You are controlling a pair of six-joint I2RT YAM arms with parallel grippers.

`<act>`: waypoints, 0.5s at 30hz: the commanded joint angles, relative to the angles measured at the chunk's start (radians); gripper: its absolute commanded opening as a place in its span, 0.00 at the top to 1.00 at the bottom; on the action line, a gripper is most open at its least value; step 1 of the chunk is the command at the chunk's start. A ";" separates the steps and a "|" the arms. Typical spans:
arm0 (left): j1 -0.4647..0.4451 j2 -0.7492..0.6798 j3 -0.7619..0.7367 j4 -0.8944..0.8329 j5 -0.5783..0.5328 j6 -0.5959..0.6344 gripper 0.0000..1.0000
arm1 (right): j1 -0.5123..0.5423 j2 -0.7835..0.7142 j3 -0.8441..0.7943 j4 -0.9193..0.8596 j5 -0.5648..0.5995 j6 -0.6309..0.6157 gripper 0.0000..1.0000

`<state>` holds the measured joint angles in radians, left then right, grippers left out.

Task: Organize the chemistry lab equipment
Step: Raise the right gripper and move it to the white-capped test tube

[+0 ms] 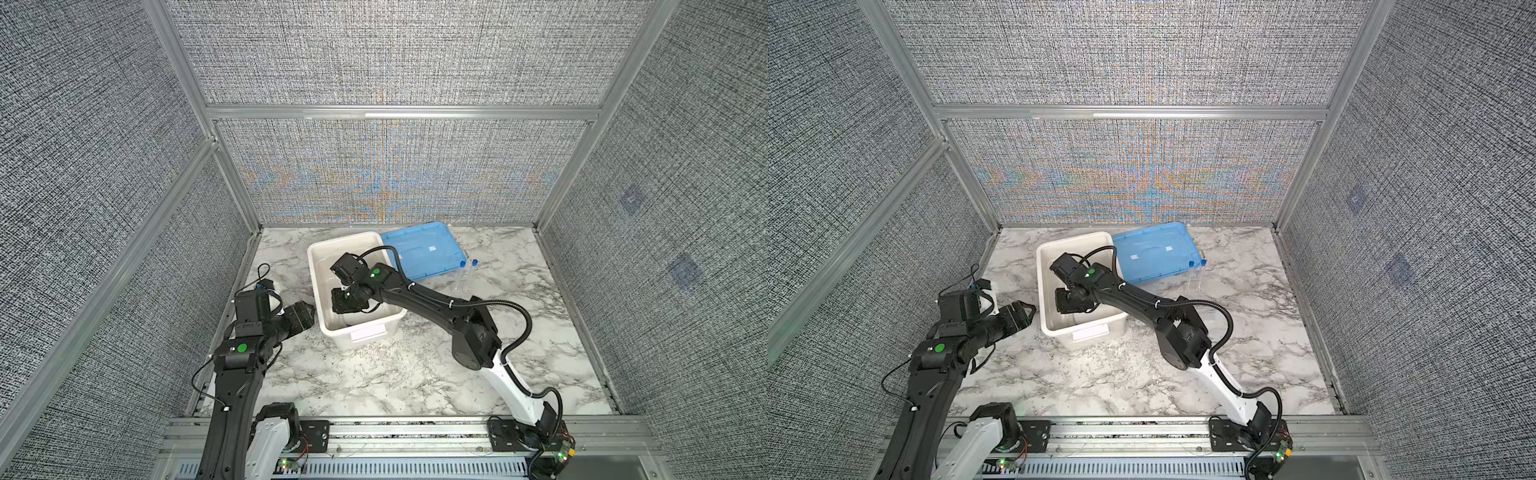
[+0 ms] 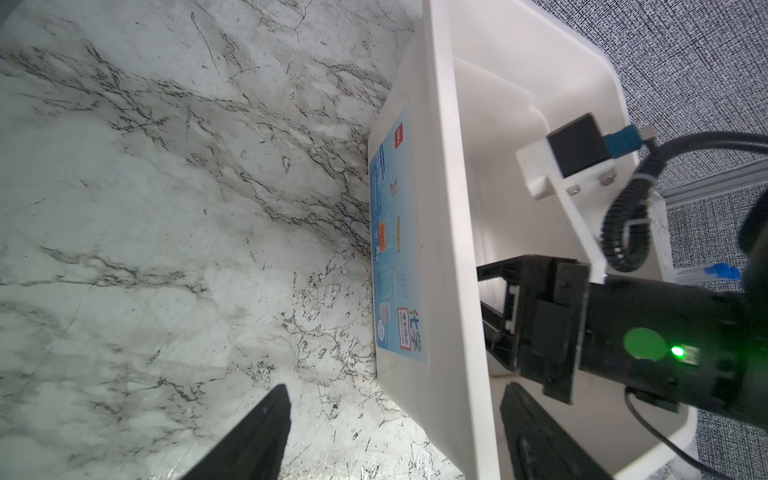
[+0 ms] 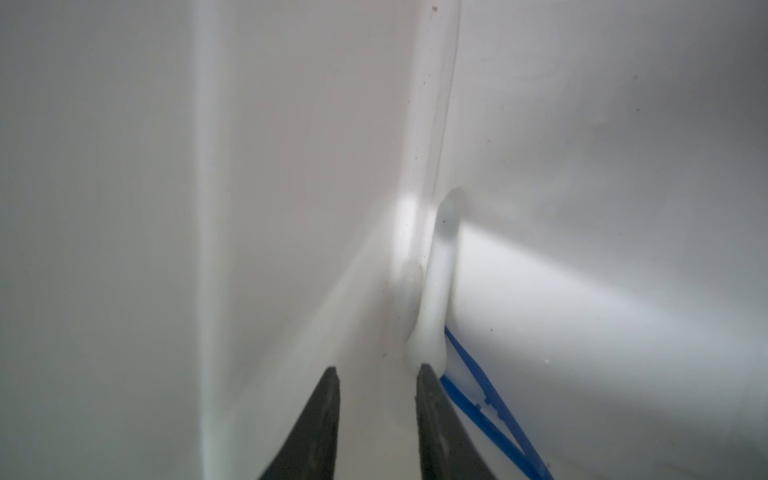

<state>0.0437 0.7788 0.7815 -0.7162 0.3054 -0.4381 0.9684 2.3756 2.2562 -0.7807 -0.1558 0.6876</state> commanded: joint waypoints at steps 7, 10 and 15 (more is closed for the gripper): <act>0.001 -0.065 -0.010 0.014 -0.038 -0.013 0.20 | 0.003 -0.236 -0.087 -0.057 0.109 0.034 0.65; 0.001 -0.089 -0.013 0.018 -0.046 -0.013 0.20 | 0.003 -0.340 -0.151 -0.059 0.156 0.027 0.65; 0.001 -0.097 -0.014 0.018 -0.048 -0.011 0.20 | 0.001 -0.515 -0.272 -0.094 0.295 0.022 0.62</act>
<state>0.0437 0.6834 0.7700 -0.7113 0.2646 -0.4503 0.9688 1.9217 2.0224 -0.8303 0.0273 0.7120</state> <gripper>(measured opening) 0.802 0.378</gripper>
